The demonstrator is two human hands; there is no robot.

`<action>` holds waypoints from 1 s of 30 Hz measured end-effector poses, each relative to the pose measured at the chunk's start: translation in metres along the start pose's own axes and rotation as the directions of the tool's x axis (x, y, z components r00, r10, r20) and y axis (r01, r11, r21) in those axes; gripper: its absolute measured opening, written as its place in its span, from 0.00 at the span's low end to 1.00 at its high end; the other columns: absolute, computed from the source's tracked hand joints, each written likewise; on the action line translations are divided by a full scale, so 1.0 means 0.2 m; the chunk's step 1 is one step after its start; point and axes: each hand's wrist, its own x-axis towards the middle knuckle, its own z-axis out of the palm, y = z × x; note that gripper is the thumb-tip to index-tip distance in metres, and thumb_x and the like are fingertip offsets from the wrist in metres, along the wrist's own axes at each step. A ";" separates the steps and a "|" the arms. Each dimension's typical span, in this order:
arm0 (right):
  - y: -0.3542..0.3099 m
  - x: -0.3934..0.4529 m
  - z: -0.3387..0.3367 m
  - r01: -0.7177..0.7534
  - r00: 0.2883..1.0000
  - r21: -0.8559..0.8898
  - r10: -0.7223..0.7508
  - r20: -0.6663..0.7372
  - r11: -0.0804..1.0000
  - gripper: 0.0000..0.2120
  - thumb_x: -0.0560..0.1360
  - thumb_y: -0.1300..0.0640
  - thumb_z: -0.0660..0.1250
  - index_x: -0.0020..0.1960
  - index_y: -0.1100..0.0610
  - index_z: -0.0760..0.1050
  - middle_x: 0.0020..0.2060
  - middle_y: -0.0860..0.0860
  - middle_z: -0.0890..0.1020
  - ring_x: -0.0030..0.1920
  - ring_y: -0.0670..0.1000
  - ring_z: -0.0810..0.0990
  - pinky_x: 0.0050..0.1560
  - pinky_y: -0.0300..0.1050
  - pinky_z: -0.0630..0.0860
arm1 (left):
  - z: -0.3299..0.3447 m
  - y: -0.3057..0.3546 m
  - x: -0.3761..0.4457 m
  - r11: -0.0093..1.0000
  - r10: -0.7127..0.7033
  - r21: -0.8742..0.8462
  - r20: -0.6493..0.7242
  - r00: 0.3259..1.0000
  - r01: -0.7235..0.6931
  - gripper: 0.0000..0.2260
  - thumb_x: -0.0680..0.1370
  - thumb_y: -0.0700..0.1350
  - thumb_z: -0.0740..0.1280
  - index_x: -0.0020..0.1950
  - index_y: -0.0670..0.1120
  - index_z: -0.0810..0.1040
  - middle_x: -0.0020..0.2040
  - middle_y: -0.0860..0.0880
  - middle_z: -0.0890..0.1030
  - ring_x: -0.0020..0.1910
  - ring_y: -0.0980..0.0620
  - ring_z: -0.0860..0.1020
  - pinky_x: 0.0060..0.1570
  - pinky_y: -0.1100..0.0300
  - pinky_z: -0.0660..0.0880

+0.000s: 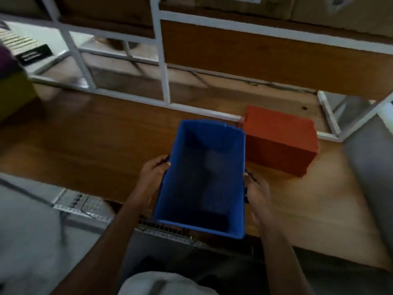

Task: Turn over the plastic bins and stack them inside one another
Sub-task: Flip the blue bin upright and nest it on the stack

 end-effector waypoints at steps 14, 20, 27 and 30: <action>-0.21 -0.25 1.31 0.182 0.914 -0.093 -0.133 0.384 0.979 0.13 0.87 0.52 0.59 0.68 0.47 0.78 0.57 0.51 0.84 0.56 0.54 0.84 0.46 0.48 0.78 | -1.31 -0.10 -0.20 0.996 0.032 -0.066 -0.396 0.918 -0.063 0.14 0.83 0.39 0.62 0.61 0.53 0.84 0.50 0.49 0.86 0.43 0.52 0.80 0.39 0.58 0.76; -0.27 -0.38 1.92 0.190 0.890 -0.082 -0.136 0.435 0.978 0.15 0.87 0.52 0.59 0.71 0.50 0.77 0.58 0.52 0.84 0.55 0.54 0.84 0.45 0.49 0.78 | -1.91 -0.13 -0.22 0.995 0.052 -0.050 -0.474 0.879 -0.086 0.15 0.83 0.40 0.62 0.55 0.58 0.84 0.54 0.48 0.86 0.48 0.48 0.81 0.45 0.53 0.77; -0.44 -0.53 2.44 0.217 0.857 -0.043 -0.169 0.487 0.975 0.13 0.87 0.52 0.59 0.66 0.47 0.80 0.54 0.52 0.86 0.54 0.55 0.85 0.48 0.52 0.81 | -2.47 -0.05 -0.17 0.995 0.056 -0.046 -0.489 0.871 -0.089 0.14 0.85 0.40 0.61 0.65 0.50 0.82 0.54 0.48 0.84 0.48 0.49 0.79 0.41 0.56 0.75; -0.57 -0.56 2.64 0.245 0.846 -0.041 -0.193 0.498 0.969 0.13 0.87 0.52 0.59 0.64 0.46 0.81 0.53 0.52 0.87 0.52 0.54 0.86 0.46 0.51 0.81 | -2.67 0.01 -0.09 0.993 0.086 -0.020 -0.511 0.855 -0.112 0.14 0.84 0.41 0.61 0.63 0.51 0.83 0.51 0.48 0.84 0.47 0.49 0.78 0.44 0.55 0.75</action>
